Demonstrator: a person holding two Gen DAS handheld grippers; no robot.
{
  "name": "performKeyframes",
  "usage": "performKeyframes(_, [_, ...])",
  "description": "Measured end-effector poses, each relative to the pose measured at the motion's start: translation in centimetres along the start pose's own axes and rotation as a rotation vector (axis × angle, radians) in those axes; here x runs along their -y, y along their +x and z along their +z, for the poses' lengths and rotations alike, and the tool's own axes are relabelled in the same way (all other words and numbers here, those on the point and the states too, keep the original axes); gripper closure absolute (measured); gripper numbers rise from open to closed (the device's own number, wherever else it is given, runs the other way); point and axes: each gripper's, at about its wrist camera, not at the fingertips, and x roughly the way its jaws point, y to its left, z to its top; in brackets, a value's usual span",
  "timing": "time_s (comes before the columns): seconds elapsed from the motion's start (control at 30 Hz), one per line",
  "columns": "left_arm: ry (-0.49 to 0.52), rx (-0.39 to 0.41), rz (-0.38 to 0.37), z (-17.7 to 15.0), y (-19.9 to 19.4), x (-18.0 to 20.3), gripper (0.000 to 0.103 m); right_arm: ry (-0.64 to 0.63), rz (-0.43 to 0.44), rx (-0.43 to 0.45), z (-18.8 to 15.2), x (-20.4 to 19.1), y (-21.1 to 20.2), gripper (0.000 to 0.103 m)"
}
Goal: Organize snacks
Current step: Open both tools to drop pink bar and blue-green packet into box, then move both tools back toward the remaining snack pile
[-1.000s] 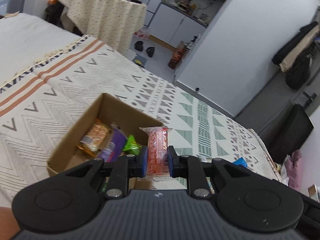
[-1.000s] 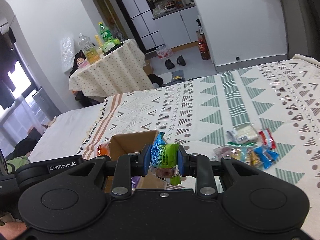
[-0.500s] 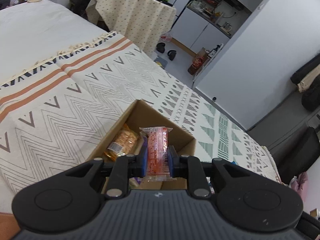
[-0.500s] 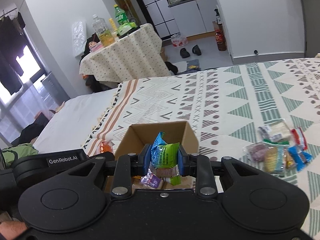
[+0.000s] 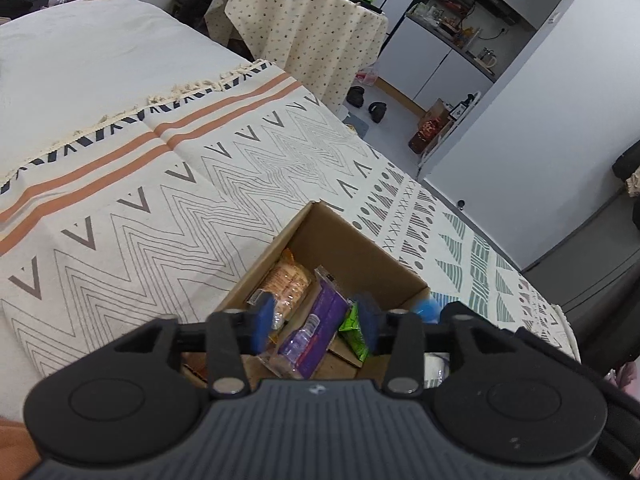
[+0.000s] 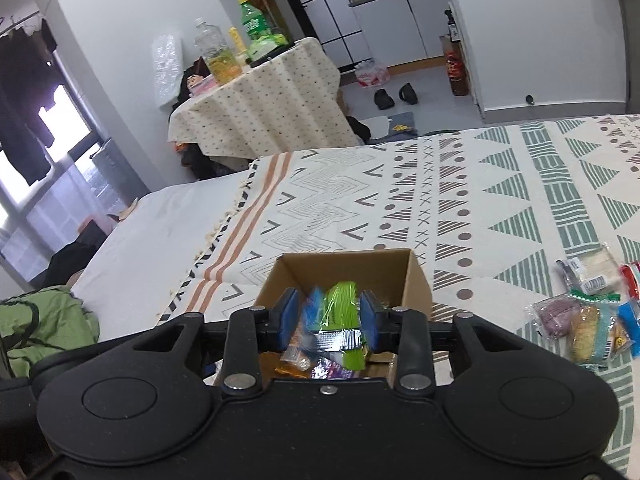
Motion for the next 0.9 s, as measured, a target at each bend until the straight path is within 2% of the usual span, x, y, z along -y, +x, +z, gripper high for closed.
performKeyframes(0.07, [0.004, 0.000, 0.006, -0.1, 0.0, 0.2, 0.045, 0.017, -0.004, -0.003, 0.0, 0.6, -0.2, 0.064])
performKeyframes(0.13, [0.007, -0.001, 0.009, -0.2, 0.1, 0.4, 0.033, 0.026, -0.014, -0.003, -0.1, 1.1, -0.6, 0.062])
performKeyframes(0.37, [0.047, 0.005, 0.034, -0.9, 0.1, 1.5, 0.016, 0.061, -0.060, 0.007, -0.8, 3.4, -2.6, 0.050])
performKeyframes(0.53, [0.073, -0.017, 0.026, -1.6, 0.2, 2.5, 0.009, 0.082, -0.096, 0.011, -1.3, 5.2, -4.3, 0.044])
performKeyframes(0.7, [0.094, -0.012, 0.012, -2.5, -0.4, 3.7, 0.008, 0.102, -0.120, 0.021, -1.7, 6.8, -6.2, 0.030])
performKeyframes(0.9, [0.134, -0.010, -0.031, -3.6, -1.1, 5.6, 0.005, 0.119, -0.148, 0.041, -1.8, 8.7, -8.5, 0.021])
